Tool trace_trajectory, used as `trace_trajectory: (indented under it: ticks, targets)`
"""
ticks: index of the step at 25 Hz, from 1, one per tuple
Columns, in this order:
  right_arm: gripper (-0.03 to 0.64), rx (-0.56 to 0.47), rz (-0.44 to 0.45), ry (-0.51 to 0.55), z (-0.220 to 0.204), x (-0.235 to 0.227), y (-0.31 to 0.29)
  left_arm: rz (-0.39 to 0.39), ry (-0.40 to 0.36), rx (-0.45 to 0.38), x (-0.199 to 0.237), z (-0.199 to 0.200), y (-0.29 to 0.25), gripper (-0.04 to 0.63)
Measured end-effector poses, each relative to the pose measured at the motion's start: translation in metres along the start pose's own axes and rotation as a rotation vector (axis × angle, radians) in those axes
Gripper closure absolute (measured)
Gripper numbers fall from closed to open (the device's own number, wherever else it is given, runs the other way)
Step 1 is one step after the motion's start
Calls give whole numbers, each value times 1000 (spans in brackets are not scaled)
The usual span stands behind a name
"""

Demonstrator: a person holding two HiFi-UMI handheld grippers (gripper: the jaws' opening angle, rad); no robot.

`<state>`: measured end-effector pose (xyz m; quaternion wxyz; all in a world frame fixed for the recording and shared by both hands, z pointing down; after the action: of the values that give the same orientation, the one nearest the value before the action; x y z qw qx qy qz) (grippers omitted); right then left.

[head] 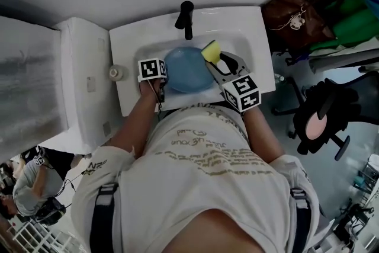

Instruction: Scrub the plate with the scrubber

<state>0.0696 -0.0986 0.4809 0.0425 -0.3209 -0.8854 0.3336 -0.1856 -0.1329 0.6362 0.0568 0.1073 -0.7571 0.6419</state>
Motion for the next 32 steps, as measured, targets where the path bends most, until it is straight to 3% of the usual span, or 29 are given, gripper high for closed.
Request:
trace_trajectory:
  ticks: [3, 6, 10, 18, 22, 25, 32]
  targets:
    - [425, -62, -12, -29, 14, -2, 9, 58, -39, -108, -1, 12, 28, 413]
    - [425, -128, -8, -86, 27, -8, 16, 116, -111, -248, -8, 27, 53, 550]
    - [425, -223, -16, -117, 51, -14, 23, 120, -163, -421, -30, 46, 102, 572]
    - [425, -370, -110, -47, 108, -17, 32, 77, -269, -755, -82, 72, 197, 574]
    - [425, -477, -179, -23, 136, -16, 46, 35, -268, -857, -98, 76, 234, 574]
    - [425, -528, -250, -33, 147, -19, 52, 47, -283, -918, -105, 78, 254, 574]
    - [430, -527, -289, -68, 155, -27, 54, 75, -290, -948, -108, 79, 263, 573]
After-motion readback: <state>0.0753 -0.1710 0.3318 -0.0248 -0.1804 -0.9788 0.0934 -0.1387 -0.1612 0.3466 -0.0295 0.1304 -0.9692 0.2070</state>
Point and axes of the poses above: the fingertips, and each gripper's own axes: y backward along the fingers, x to its left, z out of its top, the point moved 6 cm from there along y, backward along the fingers, and after that the axes turned 10 degrees about x, right-handed, at the moved point
